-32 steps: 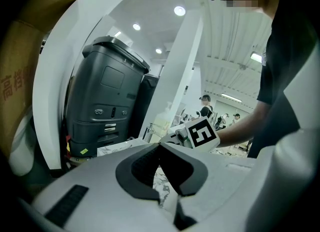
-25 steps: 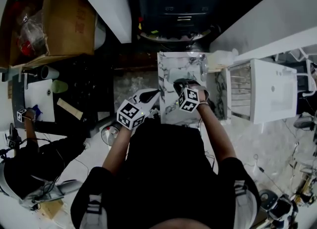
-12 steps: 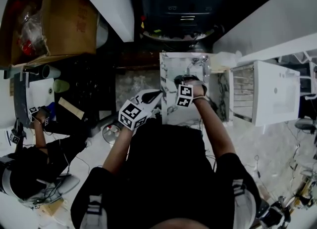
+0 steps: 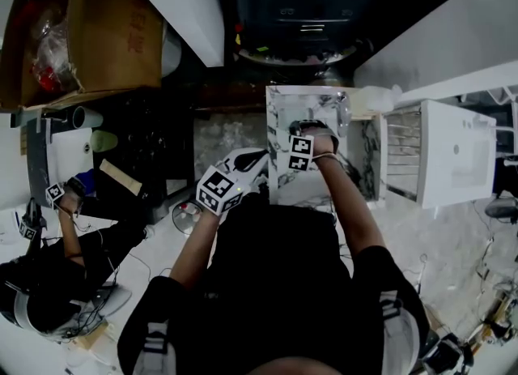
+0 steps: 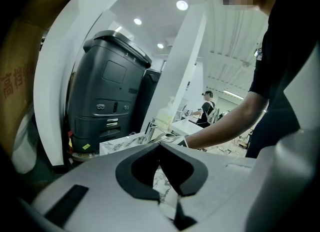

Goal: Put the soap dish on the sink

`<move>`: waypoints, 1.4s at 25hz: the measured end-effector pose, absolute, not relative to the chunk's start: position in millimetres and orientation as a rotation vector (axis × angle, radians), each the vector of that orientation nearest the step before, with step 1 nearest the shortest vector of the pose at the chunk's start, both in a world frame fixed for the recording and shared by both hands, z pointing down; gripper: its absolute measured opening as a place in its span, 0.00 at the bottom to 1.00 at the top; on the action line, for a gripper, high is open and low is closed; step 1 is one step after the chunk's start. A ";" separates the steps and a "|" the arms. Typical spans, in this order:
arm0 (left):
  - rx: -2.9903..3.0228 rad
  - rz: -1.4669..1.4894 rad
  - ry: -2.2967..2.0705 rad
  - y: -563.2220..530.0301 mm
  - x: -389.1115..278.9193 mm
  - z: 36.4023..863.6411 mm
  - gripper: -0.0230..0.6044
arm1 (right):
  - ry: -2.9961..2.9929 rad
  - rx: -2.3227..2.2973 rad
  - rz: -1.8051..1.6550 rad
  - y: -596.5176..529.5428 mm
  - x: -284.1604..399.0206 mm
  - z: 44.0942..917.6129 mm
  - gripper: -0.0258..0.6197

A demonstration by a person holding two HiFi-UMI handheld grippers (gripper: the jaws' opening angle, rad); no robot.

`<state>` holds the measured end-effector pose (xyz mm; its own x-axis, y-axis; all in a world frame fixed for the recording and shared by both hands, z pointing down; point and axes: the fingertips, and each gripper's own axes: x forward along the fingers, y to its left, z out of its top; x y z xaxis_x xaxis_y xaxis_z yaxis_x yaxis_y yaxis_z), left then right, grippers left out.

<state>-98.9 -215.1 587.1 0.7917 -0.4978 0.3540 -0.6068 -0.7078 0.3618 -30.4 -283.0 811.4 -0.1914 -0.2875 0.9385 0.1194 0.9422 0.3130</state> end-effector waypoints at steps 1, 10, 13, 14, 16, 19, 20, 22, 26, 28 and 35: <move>2.514 0.320 -0.827 -215.5 -99.0 586.9 0.04 | -1.721 0.130 -0.370 -285.5 -29.9 812.4 0.04; 2.506 0.331 -0.822 -218.5 -98.1 589.6 0.04 | -1.709 0.134 -0.398 -297.2 -31.4 817.4 0.07; 2.509 0.334 -0.814 -219.5 -96.3 590.1 0.04 | -1.707 0.137 -0.411 -299.5 -33.8 819.1 0.08; 2.510 0.332 -0.813 -220.0 -96.0 590.0 0.04 | -1.705 0.140 -0.413 -300.4 -34.2 820.1 0.08; 2.510 0.331 -0.812 -220.9 -95.8 590.3 0.04 | -1.700 0.151 -0.418 -303.1 -34.3 821.5 0.09; 2.507 0.336 -0.814 -221.7 -96.4 591.7 0.04 | -1.696 0.167 -0.422 -307.3 -34.1 822.9 0.09; 2.506 0.337 -0.814 -221.6 -96.7 592.2 0.04 | -1.696 0.173 -0.425 -308.4 -34.1 822.9 0.09; 2.503 0.339 -0.816 -221.6 -97.4 593.0 0.04 | -1.695 0.187 -0.433 -311.3 -34.0 822.0 0.09; 2.498 0.342 -0.817 -222.6 -99.0 594.1 0.04 | -1.694 0.199 -0.442 -315.5 -35.5 821.4 0.10; 2.498 0.341 -0.815 -222.9 -99.0 594.5 0.04 | -1.694 0.205 -0.441 -316.7 -36.1 820.8 0.10; 2.503 0.344 -0.808 -224.5 -96.8 592.4 0.04 | -1.687 0.206 -0.449 -324.3 -37.8 820.3 0.10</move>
